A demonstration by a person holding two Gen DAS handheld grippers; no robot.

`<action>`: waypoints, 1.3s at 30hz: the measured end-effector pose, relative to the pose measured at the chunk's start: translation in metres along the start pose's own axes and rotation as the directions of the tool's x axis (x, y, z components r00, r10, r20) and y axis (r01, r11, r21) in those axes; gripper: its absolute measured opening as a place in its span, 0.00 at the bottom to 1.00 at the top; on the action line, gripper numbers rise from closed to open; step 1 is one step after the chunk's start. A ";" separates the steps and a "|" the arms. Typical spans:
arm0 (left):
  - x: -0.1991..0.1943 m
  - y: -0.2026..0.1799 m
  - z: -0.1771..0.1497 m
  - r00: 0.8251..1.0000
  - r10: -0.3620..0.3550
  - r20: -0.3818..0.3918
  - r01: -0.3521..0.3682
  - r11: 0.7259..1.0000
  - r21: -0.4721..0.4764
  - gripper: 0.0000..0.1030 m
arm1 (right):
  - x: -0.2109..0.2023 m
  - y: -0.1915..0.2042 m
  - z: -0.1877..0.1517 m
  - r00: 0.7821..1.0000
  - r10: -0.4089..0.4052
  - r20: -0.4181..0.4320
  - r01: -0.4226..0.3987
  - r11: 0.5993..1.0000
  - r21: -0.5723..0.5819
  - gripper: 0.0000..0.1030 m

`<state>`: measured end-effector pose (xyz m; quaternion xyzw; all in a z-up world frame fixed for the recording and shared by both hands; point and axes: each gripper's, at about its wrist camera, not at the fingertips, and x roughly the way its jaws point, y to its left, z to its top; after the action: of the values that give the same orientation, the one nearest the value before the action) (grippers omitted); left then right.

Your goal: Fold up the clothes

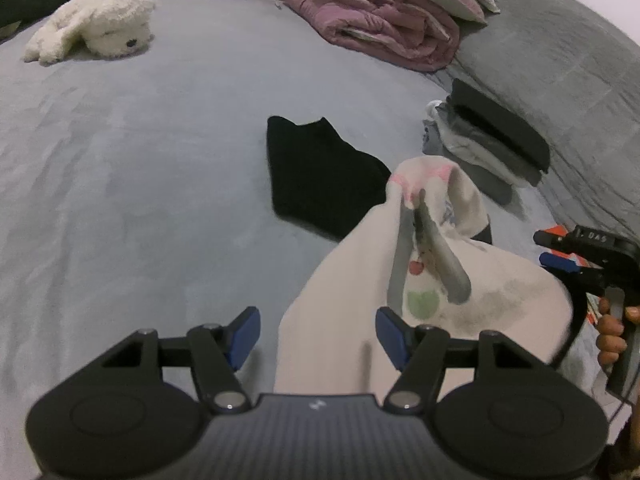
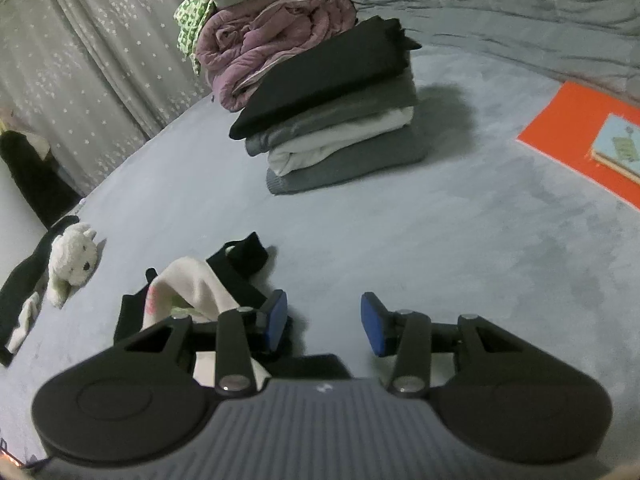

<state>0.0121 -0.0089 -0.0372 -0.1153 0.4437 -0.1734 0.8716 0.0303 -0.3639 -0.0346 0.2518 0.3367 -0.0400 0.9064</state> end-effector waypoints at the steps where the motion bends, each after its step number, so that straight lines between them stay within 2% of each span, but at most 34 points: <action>1: 0.006 -0.002 0.001 1.000 0.002 -0.004 -0.002 1.000 0.002 0.63 | 0.002 0.003 0.000 1.000 0.004 0.000 -0.004 1.000 0.005 0.44; 6: 0.032 -0.010 0.005 1.000 -0.006 -0.029 0.005 1.000 -0.003 0.63 | 0.006 0.021 0.000 0.999 0.041 0.011 -0.041 0.999 0.004 0.44; 11: 0.046 -0.015 0.007 1.000 -0.005 -0.030 0.005 1.000 -0.011 0.64 | 0.010 0.053 -0.006 0.997 0.081 0.016 -0.080 0.994 -0.069 0.50; 19: 0.051 -0.019 0.007 1.000 -0.005 -0.010 0.004 1.000 -0.011 0.63 | 0.031 0.088 -0.018 0.995 0.098 -0.023 -0.101 0.986 -0.135 0.51; 26: 0.051 -0.014 0.010 1.000 0.023 0.014 -0.022 0.999 -0.027 0.65 | 0.052 0.096 -0.026 0.998 0.032 -0.049 -0.040 0.987 -0.156 0.52; 33: 0.055 -0.023 0.003 0.998 0.062 0.024 -0.063 0.997 0.043 0.64 | 0.066 0.096 -0.035 0.998 -0.017 -0.067 0.004 0.983 -0.185 0.52; 34: 0.055 -0.024 0.002 0.997 0.068 0.029 -0.069 0.996 0.052 0.63 | 0.066 0.097 -0.035 0.998 -0.017 -0.064 0.004 0.982 -0.189 0.49; 36: 0.056 -0.026 -0.001 0.996 0.080 0.039 -0.082 0.994 0.070 0.61 | 0.066 0.098 -0.037 0.998 -0.017 -0.057 0.005 0.980 -0.198 0.36; 37: 0.056 -0.027 -0.002 0.995 0.086 0.044 -0.090 0.993 0.079 0.59 | 0.066 0.099 -0.038 0.998 -0.017 -0.054 0.005 0.979 -0.202 0.23; 38: 0.056 -0.029 -0.003 0.995 0.091 0.046 -0.095 0.991 0.090 0.54 | 0.066 0.099 -0.038 0.999 -0.016 -0.051 0.006 0.978 -0.207 0.15; 39: 0.056 -0.030 -0.003 0.995 0.091 0.047 -0.095 0.991 0.098 0.46 | 0.066 0.100 -0.039 0.999 -0.016 -0.048 0.006 0.977 -0.211 0.15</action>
<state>0.0337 -0.0593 -0.0693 -0.0541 0.4210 -0.1520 0.8926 0.0823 -0.2516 -0.0587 0.1533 0.3626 -0.0030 0.9192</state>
